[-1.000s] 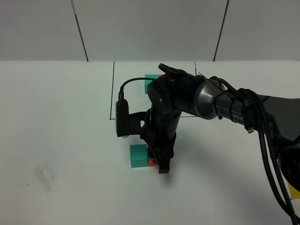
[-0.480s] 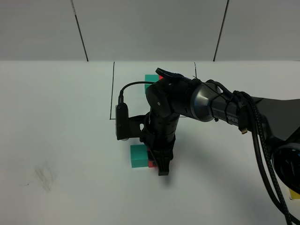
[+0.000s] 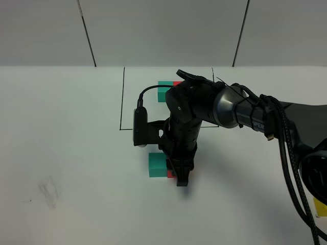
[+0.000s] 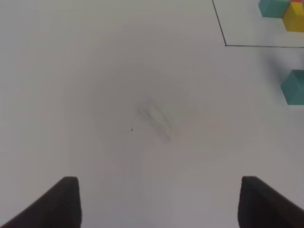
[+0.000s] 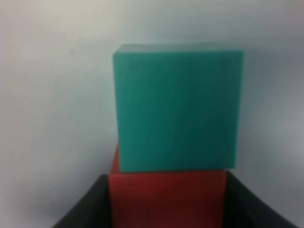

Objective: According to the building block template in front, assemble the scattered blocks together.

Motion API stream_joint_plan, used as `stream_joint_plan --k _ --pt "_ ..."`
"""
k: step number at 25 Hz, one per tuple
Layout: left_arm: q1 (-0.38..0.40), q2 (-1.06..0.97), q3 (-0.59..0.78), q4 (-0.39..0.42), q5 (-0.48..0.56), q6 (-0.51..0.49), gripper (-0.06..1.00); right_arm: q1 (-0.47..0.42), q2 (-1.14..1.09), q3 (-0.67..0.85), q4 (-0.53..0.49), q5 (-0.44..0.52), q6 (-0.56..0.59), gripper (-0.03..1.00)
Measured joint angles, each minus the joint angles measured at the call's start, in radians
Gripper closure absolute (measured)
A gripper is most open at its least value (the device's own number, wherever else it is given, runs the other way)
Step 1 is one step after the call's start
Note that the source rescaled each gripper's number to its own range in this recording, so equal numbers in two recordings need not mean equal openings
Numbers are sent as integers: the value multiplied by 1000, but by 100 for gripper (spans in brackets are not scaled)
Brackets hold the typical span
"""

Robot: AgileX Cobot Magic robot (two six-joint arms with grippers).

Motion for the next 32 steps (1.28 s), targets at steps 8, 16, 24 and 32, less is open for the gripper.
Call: stream_joint_plan --k 8,16,24,32 --pt "0 0 0 0 0 0 38 0 0 0 -1 0 13 75" --pt "0 0 0 0 0 0 38 -6 -9 0 -50 -7 118 40" --pt "0 0 0 0 0 0 39 -52 -151 0 -98 110 545 22" --pt "0 0 0 0 0 0 39 -212 -384 249 -185 142 1085 22"
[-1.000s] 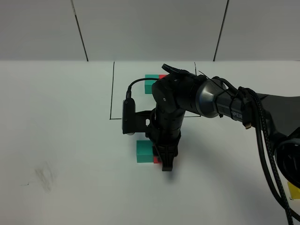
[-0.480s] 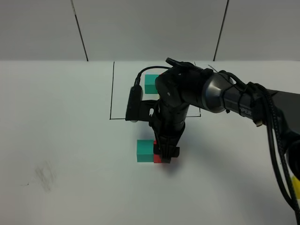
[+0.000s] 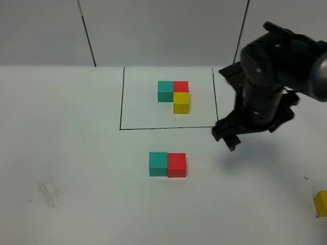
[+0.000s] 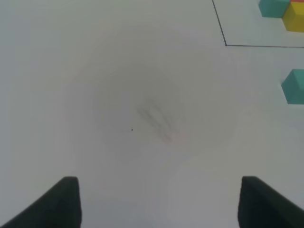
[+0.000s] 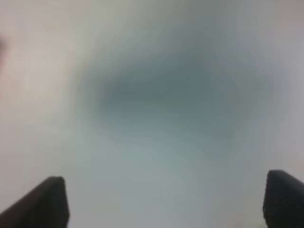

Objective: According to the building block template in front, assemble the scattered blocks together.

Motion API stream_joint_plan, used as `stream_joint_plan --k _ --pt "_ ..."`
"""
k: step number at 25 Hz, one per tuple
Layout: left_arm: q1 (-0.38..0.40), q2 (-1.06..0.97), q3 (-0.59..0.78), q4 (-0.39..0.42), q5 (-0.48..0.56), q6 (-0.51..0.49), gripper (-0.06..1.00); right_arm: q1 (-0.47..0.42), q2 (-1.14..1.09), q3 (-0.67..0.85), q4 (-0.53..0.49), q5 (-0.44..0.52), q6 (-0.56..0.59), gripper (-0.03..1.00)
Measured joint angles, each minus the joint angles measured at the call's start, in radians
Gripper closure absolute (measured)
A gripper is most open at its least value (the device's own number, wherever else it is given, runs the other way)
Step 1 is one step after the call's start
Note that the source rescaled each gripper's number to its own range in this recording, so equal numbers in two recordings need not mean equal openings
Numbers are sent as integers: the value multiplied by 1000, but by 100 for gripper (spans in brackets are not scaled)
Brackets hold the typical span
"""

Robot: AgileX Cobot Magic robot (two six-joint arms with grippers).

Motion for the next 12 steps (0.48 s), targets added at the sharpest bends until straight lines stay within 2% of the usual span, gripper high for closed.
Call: stream_joint_plan --k 6,12 --pt "0 0 0 0 0 0 39 -134 -246 332 -2 -153 117 22" --pt "0 0 0 0 0 0 39 -245 -321 508 -13 -204 139 22"
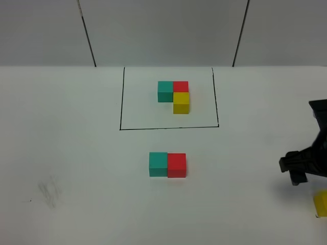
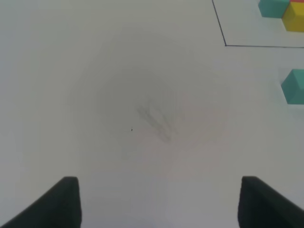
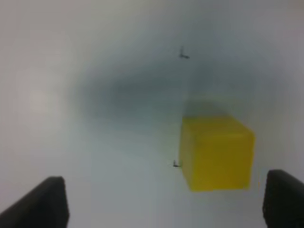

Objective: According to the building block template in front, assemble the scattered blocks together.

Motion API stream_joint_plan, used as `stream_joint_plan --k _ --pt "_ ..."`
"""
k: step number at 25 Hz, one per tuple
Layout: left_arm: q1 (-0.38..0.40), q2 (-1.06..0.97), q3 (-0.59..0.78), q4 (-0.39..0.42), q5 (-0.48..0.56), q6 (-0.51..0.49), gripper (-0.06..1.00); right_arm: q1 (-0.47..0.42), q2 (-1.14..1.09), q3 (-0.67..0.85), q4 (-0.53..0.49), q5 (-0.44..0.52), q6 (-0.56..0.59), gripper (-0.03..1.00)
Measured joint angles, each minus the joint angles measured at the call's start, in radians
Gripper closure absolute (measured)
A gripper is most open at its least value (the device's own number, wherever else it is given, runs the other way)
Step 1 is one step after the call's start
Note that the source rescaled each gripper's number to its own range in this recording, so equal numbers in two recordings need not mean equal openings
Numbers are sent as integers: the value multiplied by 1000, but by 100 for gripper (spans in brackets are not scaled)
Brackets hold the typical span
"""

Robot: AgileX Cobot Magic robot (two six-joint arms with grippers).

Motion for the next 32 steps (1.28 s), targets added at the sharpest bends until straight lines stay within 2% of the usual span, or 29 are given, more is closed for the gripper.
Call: stream_joint_plan --k 6,15,32 --pt "0 0 0 0 0 7 39 -62 -1 49 -30 -78 1 22" --pt "0 0 0 0 0 7 39 -148 2 111 -34 -137 -10 22" --pt "0 0 0 0 0 7 39 -151 141 128 -33 -220 -18 22"
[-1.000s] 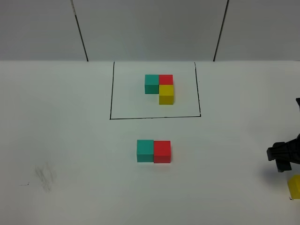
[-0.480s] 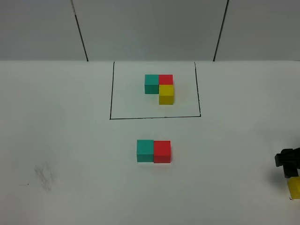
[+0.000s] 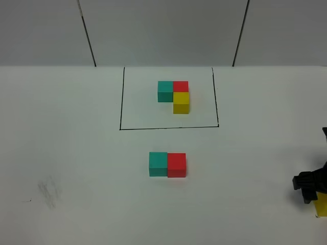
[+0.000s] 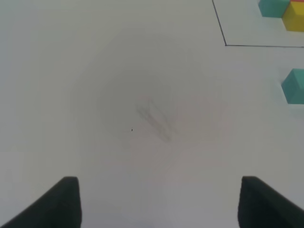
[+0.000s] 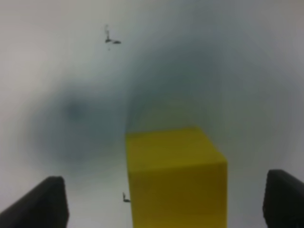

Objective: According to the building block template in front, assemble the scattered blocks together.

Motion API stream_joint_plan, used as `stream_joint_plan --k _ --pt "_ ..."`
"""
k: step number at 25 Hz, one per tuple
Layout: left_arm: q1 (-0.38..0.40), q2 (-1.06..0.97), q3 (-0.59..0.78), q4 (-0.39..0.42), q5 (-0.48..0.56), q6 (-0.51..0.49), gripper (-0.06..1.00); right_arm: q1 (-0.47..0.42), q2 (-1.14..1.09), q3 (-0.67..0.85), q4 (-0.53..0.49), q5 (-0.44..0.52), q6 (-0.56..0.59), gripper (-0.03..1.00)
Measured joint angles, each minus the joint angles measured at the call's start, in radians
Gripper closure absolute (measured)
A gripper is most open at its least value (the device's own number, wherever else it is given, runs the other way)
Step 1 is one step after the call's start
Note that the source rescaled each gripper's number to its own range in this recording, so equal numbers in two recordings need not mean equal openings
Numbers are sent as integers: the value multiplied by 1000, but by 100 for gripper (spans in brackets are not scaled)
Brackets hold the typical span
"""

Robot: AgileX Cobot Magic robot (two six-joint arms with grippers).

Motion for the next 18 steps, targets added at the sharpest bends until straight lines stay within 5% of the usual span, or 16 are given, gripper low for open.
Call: stream_joint_plan --k 13,18 --pt "0 0 0 0 0 0 39 -34 51 1 6 -25 -4 23" --pt "0 0 0 0 0 0 39 -35 51 1 11 -27 -7 39"
